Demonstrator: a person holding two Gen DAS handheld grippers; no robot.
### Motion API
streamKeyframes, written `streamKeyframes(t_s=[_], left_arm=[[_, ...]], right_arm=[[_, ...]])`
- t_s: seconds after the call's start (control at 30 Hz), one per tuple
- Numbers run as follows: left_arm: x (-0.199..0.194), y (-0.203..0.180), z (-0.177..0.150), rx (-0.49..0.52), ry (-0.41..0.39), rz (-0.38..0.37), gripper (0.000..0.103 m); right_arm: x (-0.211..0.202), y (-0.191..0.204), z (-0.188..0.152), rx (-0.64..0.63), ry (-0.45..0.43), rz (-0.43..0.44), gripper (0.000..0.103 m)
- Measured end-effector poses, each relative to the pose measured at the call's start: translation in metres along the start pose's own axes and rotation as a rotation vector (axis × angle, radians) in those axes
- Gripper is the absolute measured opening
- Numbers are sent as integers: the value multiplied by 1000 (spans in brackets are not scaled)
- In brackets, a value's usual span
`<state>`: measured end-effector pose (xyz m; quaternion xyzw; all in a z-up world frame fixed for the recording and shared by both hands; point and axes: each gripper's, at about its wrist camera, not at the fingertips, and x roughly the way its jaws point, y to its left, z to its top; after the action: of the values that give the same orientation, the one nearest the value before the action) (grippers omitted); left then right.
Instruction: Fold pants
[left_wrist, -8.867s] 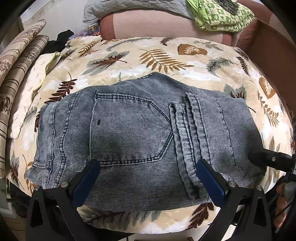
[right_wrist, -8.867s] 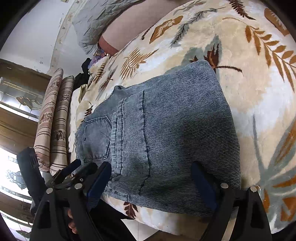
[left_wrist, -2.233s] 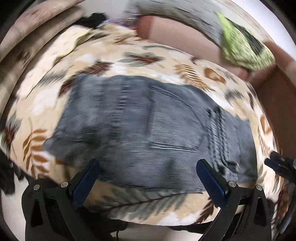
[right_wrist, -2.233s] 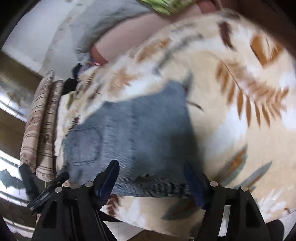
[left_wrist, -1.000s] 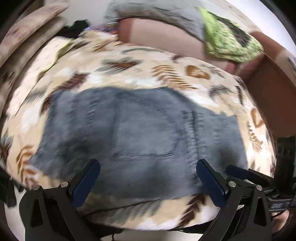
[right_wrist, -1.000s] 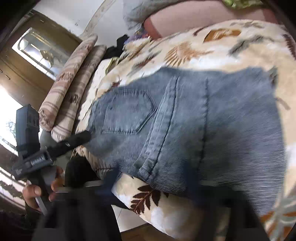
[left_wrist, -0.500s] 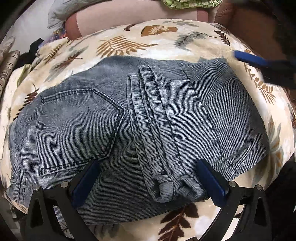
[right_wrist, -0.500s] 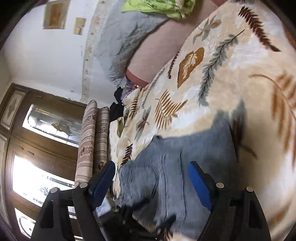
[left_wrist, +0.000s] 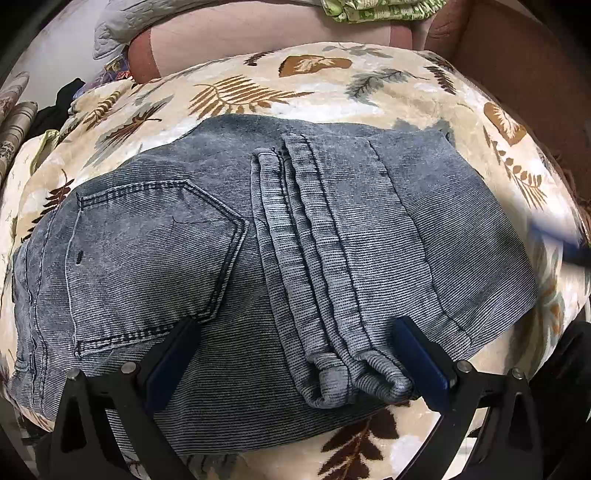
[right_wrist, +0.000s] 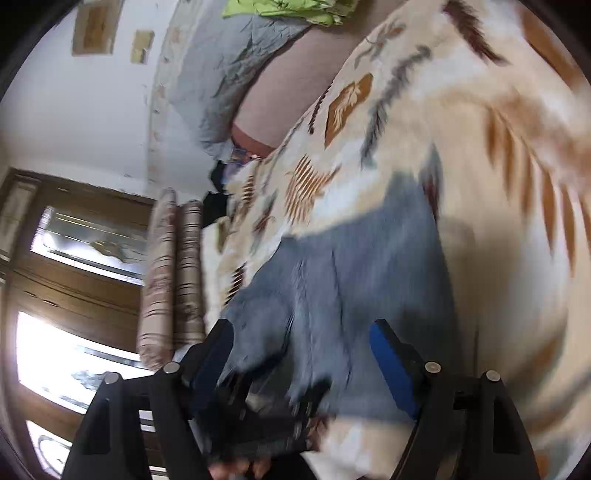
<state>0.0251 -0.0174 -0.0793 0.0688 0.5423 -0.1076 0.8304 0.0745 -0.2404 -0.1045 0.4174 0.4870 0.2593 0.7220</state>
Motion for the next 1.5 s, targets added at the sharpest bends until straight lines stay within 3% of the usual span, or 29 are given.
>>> streamKeyframes(t_s=[0.03, 0.07, 0.1, 0.13, 0.23, 0.3, 0.37, 0.47, 0.5, 0.57, 0.67, 0.77, 0.83, 0.9, 0.97, 1.07, 1.2, 1.33, 1.43, 1.5], left_arm=[[0, 0, 1, -3, -1, 0, 103], [0, 0, 2, -6, 3, 1, 103], [-2, 1, 3, -6, 9, -1, 103], [-5, 3, 3, -10, 8, -4, 103], [-19, 14, 3, -47, -20, 2, 103], [-28, 22, 2, -68, -40, 7, 103], [-34, 30, 0, -90, -47, 14, 103], [-40, 42, -2, -129, -54, 13, 103], [-42, 46, -3, -139, -56, 13, 103], [-48, 51, -5, -142, -63, 15, 103], [-53, 56, -5, -158, -78, 15, 103], [-56, 59, -8, -170, -84, 14, 103], [-57, 59, -8, -170, -84, 13, 103], [-58, 60, -9, -168, -86, 16, 103], [-60, 62, -10, -163, -90, 15, 103], [-65, 68, -13, -173, -102, 26, 103], [-84, 98, -31, -289, -178, -36, 103], [-97, 155, -65, -541, -236, -26, 103], [-88, 198, -91, -800, -213, -89, 103], [-76, 212, -99, -890, -161, -145, 103]], right_arm=[[12, -20, -11, 17, 55, -112, 88], [11, -29, -15, 17, 35, -110, 77], [2, -29, -16, 43, 0, -80, 77], [-2, -25, -15, 63, 0, -84, 77], [-19, 11, -15, -56, -45, -121, 78], [-19, 23, -19, -81, -33, -72, 78], [-14, 22, -26, -105, -27, -76, 80], [14, -9, -34, -69, 34, -179, 84], [14, -14, -35, -56, 11, -153, 84], [7, -6, -32, -25, -2, -162, 84], [1, 19, -31, -111, -23, -217, 84], [-3, 35, -34, -136, -29, -151, 85], [6, 29, -35, -156, -26, -171, 86], [26, 11, -31, -115, 17, -250, 88], [21, -3, -29, -61, -11, -202, 87], [11, 15, -26, -90, -22, -233, 87], [2, 38, -27, -145, -41, -232, 87], [6, 60, -29, -201, -34, -230, 87], [21, 71, -28, -229, -5, -215, 87], [34, 76, -27, -235, 22, -206, 87]])
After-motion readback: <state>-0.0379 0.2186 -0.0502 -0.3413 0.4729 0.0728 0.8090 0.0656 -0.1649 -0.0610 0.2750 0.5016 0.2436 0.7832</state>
